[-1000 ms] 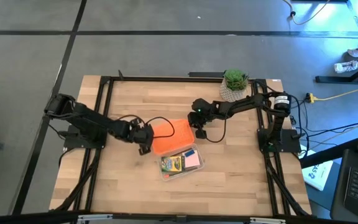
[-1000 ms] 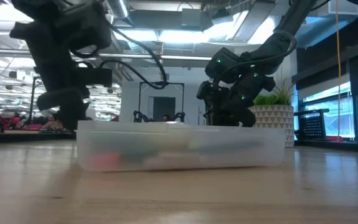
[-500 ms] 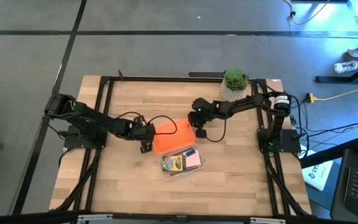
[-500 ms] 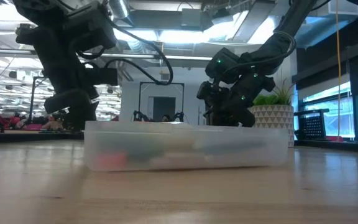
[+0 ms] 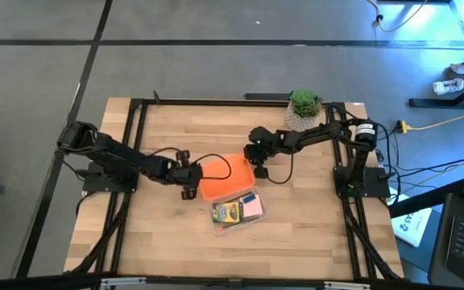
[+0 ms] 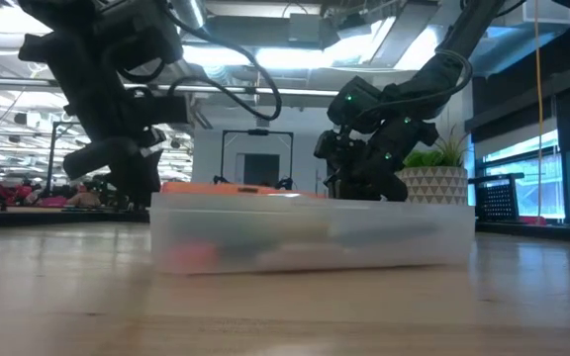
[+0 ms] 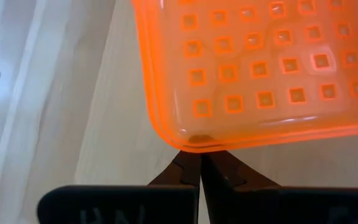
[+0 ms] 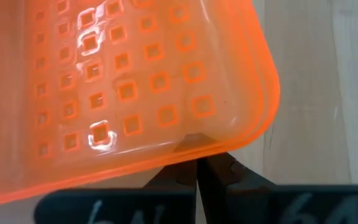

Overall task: Pack school essentials
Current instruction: Close the supply box

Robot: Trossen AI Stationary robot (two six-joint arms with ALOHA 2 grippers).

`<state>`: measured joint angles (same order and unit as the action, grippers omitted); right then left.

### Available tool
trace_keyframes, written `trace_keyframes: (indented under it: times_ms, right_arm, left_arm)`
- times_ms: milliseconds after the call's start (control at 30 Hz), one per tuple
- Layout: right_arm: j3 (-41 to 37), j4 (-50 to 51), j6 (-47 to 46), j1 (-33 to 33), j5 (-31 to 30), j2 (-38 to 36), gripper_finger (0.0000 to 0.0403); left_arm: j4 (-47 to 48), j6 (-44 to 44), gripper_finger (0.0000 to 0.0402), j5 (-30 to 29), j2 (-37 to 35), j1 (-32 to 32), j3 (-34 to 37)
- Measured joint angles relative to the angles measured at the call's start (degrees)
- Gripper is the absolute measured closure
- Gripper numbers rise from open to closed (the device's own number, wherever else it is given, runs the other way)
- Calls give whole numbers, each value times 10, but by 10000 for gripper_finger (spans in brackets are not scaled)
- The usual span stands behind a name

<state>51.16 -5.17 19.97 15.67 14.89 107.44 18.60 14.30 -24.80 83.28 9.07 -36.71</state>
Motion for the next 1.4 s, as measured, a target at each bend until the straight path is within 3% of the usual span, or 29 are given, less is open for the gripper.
trace_keyframes:
  times_ms: [533,1100,1333,1400]
  right_arm:
    - [0,-5,31,0,4,0,398]
    - [2,-1,60,-10,31,-41,398]
    - [2,2,56,-10,92,-42,398]
    - [2,4,54,-10,85,-42,398]
  left_arm:
    - [-5,-30,401,-49,0,21,-1]
    - [-1,-30,402,-61,-1,25,-13]
    - [1,-44,401,-60,-1,42,-21]
    - [2,-44,401,-59,-1,45,-21]
